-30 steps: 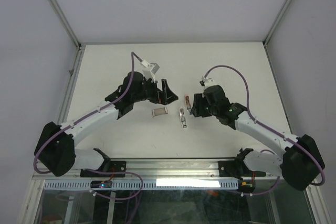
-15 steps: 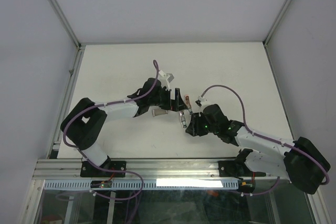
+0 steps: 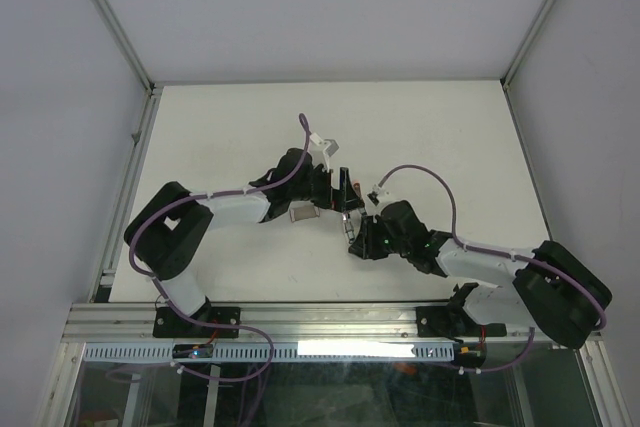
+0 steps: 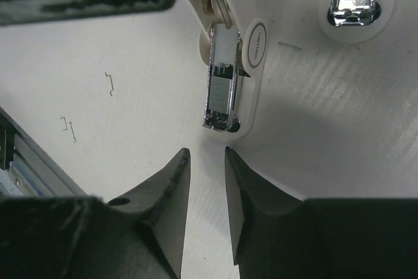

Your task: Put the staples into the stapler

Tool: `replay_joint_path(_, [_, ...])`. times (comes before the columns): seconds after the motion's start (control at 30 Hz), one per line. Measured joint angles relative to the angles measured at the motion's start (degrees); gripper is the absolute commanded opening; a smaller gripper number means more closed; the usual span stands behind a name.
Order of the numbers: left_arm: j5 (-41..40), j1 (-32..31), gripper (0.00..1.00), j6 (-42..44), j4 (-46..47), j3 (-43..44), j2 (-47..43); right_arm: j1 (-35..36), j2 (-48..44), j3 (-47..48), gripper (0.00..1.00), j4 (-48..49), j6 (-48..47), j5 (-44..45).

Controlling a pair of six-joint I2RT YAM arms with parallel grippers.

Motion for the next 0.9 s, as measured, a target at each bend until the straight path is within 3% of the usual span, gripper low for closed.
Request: replay_joint_path(0.9, [1.44,-2.99,0.99,2.23,6.99,-7.28,-4.35,0.24,2.47,-2.05,0.21,6.38,3.13,2.36])
